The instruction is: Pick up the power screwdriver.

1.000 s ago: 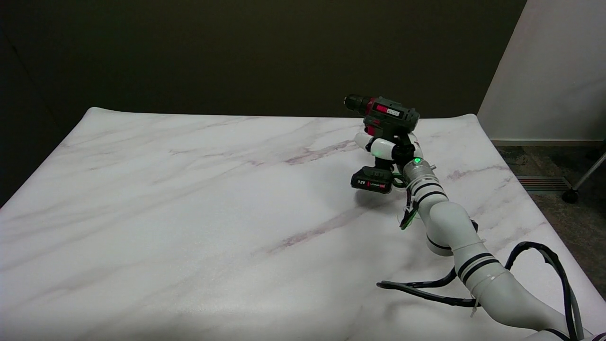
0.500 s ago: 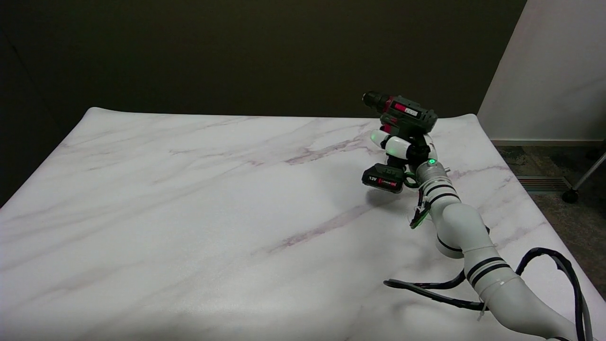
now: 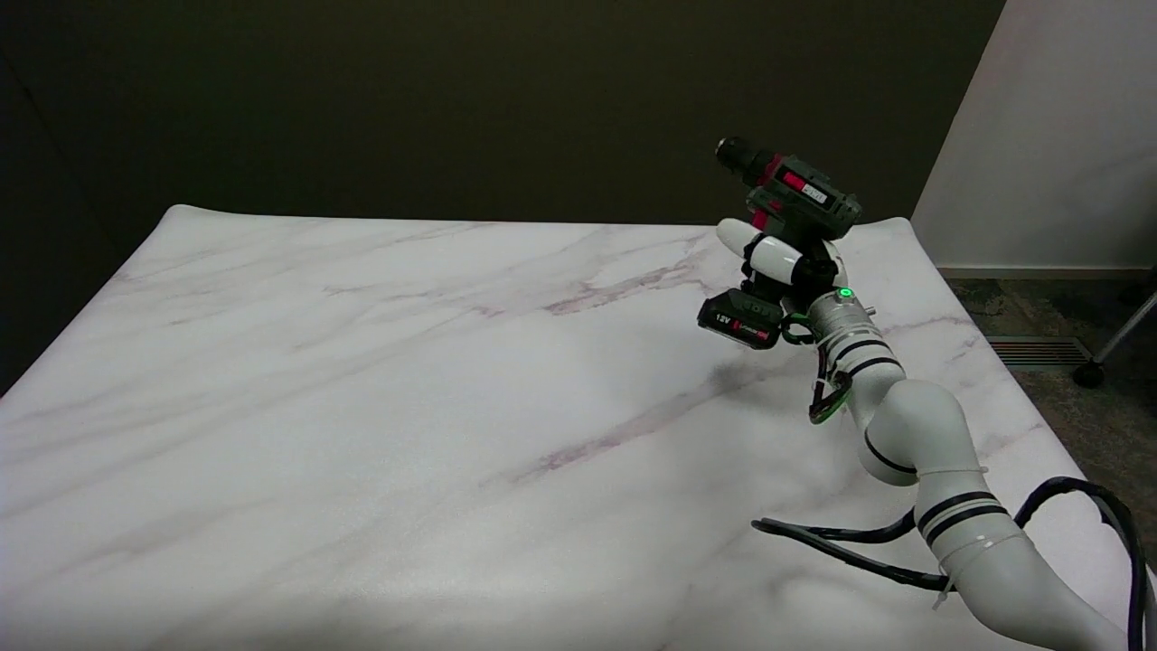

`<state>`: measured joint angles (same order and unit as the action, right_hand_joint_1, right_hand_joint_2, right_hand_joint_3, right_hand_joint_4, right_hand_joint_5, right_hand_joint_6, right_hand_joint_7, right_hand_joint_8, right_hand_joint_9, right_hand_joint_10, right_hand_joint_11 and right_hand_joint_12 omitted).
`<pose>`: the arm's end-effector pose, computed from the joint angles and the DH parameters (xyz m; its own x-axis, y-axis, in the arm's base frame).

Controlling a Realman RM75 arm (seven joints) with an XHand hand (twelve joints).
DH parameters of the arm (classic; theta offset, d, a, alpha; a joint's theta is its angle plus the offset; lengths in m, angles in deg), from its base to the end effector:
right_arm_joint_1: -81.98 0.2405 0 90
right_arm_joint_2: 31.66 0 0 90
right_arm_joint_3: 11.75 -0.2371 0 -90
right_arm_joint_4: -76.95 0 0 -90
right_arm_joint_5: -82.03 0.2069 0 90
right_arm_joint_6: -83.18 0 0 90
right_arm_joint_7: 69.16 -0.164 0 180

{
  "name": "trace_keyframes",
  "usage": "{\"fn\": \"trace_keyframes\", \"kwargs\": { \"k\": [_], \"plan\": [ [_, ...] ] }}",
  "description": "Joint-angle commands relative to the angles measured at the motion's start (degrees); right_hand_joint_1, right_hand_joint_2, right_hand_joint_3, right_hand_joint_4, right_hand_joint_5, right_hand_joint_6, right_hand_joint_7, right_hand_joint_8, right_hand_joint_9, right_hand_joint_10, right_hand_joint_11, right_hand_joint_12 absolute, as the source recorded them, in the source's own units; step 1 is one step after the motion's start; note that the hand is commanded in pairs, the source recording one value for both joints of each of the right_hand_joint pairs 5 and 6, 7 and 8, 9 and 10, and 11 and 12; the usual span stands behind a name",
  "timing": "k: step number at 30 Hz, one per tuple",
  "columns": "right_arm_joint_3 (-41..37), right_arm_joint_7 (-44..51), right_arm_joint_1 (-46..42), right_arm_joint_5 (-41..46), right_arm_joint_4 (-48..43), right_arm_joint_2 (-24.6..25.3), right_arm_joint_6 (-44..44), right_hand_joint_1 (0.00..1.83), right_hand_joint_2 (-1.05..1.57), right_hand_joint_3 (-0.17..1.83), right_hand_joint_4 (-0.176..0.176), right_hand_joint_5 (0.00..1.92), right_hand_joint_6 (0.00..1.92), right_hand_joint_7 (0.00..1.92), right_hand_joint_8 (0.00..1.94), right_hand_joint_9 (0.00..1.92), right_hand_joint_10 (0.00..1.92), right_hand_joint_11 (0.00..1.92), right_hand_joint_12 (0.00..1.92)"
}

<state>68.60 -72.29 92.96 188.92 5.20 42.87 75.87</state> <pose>-0.2539 -0.3964 0.4115 -0.1097 0.3659 0.9242 -0.9904 0.0384 -0.1327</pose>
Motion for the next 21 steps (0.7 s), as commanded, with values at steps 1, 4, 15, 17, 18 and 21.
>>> {"fn": "trace_keyframes", "kwargs": {
  "k": [1,4,15,17,18,21],
  "plan": [
    [-5.8,0.2,-1.1,10.9,-3.5,-1.0,15.3,1.28,1.57,0.08,-0.114,1.65,1.65,1.92,1.92,1.92,1.92,1.92,1.92],
    [-5.9,0.2,-1.3,11.0,-3.7,-0.9,15.3,1.29,1.57,0.09,-0.097,1.67,1.67,1.92,1.92,1.92,1.92,1.92,1.92],
    [-7.4,3.4,-1.2,22.1,0.0,-0.6,23.3,1.25,1.57,0.27,0.02,1.92,1.92,1.92,1.92,1.92,1.92,1.92,1.92],
    [-7.5,7.1,-1.1,24.0,0.5,-0.6,24.5,1.26,1.57,0.28,0.023,1.92,1.92,1.92,1.92,1.92,1.92,1.92,1.92],
    [-7.5,7.8,-1.1,24.9,0.5,-0.6,24.7,1.27,1.57,0.29,0.024,1.92,1.92,1.92,1.92,1.92,1.92,1.92,1.92],
    [-7.4,7.8,-1.1,27.0,0.6,-0.6,25.0,1.3,1.57,0.33,0.027,1.92,1.92,1.92,1.92,1.92,1.92,1.92,1.92]
  ]
}}
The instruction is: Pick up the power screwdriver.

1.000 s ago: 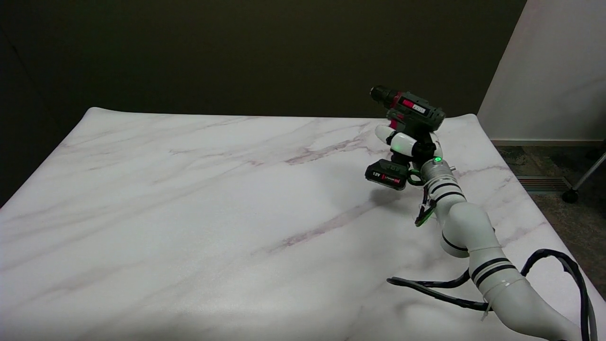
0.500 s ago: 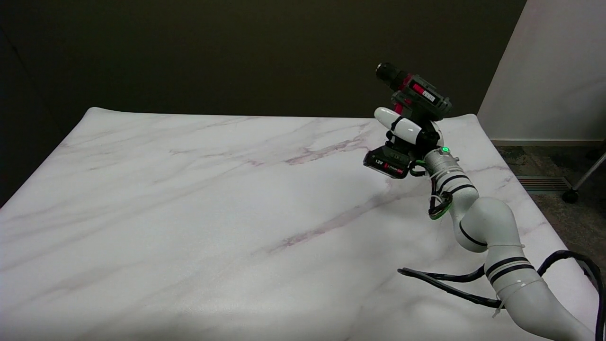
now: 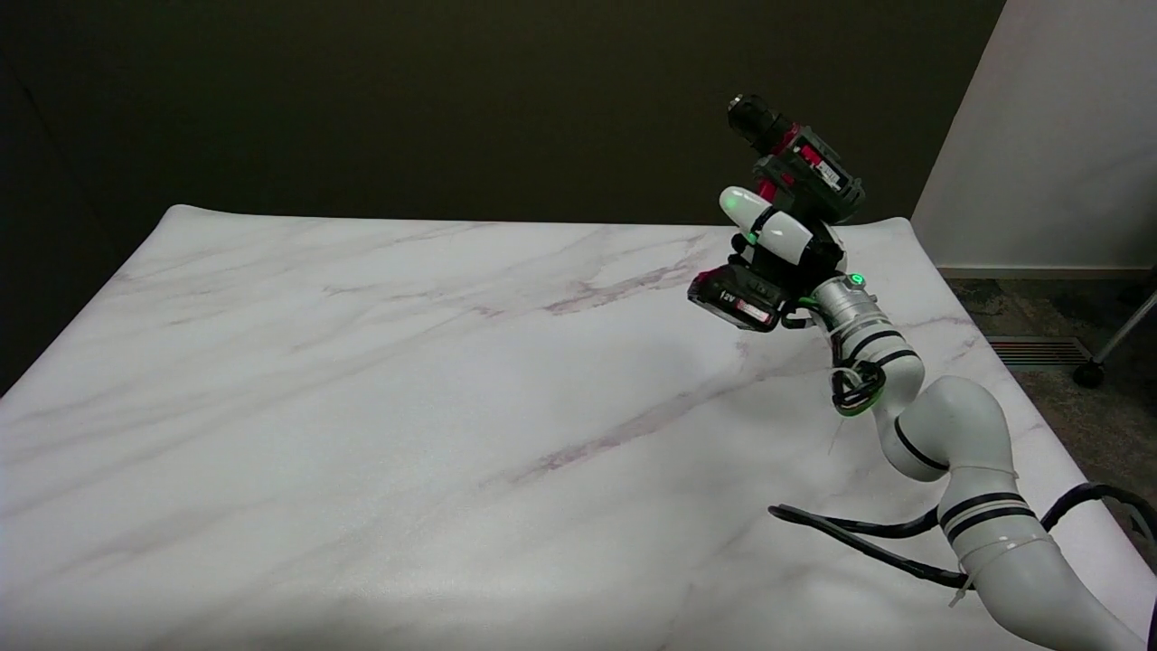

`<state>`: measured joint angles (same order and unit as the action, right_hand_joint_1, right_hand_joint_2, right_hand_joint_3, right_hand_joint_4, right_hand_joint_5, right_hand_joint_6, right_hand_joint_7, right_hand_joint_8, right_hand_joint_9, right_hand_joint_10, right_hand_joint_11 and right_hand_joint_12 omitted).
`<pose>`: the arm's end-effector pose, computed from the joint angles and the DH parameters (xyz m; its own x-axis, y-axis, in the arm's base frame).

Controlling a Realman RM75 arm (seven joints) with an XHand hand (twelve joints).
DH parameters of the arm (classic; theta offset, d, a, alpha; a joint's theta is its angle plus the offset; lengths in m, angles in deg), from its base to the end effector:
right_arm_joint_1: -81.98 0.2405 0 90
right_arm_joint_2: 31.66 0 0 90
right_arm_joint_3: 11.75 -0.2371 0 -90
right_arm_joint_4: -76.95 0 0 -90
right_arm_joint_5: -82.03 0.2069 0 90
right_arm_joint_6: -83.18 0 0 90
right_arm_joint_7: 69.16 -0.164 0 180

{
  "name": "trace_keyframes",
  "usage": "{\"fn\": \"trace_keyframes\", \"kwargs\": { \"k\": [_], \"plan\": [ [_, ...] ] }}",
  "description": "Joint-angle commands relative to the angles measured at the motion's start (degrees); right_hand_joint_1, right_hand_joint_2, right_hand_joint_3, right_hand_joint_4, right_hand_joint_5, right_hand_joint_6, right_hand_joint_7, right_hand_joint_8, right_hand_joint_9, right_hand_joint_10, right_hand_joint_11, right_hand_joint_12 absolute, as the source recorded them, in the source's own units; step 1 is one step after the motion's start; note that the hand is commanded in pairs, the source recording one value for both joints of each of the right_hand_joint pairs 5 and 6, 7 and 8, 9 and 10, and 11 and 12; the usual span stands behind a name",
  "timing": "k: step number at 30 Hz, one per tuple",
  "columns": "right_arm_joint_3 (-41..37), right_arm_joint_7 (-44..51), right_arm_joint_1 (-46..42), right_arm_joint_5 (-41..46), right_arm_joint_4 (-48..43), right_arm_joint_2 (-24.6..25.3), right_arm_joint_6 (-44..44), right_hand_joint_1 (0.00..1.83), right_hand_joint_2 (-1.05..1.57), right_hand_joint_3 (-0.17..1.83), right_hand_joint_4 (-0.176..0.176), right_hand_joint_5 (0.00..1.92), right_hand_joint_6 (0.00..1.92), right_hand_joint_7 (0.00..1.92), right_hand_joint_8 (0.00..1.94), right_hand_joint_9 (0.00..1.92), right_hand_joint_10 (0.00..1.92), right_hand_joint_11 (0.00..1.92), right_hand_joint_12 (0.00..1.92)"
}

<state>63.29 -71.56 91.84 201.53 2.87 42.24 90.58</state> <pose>-0.2304 -0.3961 0.4034 -0.3305 0.1828 0.9259 -0.9438 -0.0689 -0.3232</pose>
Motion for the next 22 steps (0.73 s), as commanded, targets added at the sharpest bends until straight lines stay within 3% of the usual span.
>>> {"fn": "trace_keyframes", "kwargs": {
  "k": [1,5,8,10,11,13,17,20,22],
  "plan": [
    [-2.4,7.1,-0.1,14.5,3.2,0.1,11.0,1.31,1.57,0.34,0.028,1.92,1.92,1.92,1.92,1.92,1.92,1.92,1.92],
    [-3.9,7.1,0.4,14.5,5.9,0.1,16.3,1.23,1.57,0.38,0.029,1.92,1.92,1.92,1.92,1.92,1.92,1.92,1.92],
    [-5.0,7.1,1.0,14.6,7.9,0.4,20.4,1.09,1.57,0.21,0.024,1.92,1.92,1.92,1.92,1.92,1.92,1.92,1.92],
    [-5.9,7.1,1.3,14.7,9.1,0.7,22.5,1.04,1.57,0.2,0.026,1.92,1.92,1.92,1.92,1.92,1.92,1.92,1.92],
    [-6.2,7.1,1.3,14.8,9.4,0.9,23.2,1.03,1.57,0.24,0.025,1.92,1.92,1.92,1.92,1.92,1.92,1.92,1.92],
    [-6.5,7.2,1.5,16.2,10.3,1.2,24.2,1.04,1.44,0.72,0.029,1.92,1.92,1.92,1.92,1.92,1.92,1.92,1.92],
    [-6.5,7.2,1.6,18.5,11.7,1.5,25.3,1.05,1.5,0.51,0.035,1.92,1.92,1.92,1.92,1.92,1.92,1.92,1.92],
    [-6.6,7.2,1.6,19.2,12.2,1.5,25.9,1.03,1.36,0.4,0.031,1.92,1.92,1.92,1.92,1.92,1.92,1.92,1.92],
    [-6.7,7.2,1.6,19.2,12.3,1.5,25.9,1.02,1.18,0.42,0.027,1.92,1.92,1.92,1.92,1.92,1.92,1.92,1.92]
  ]
}}
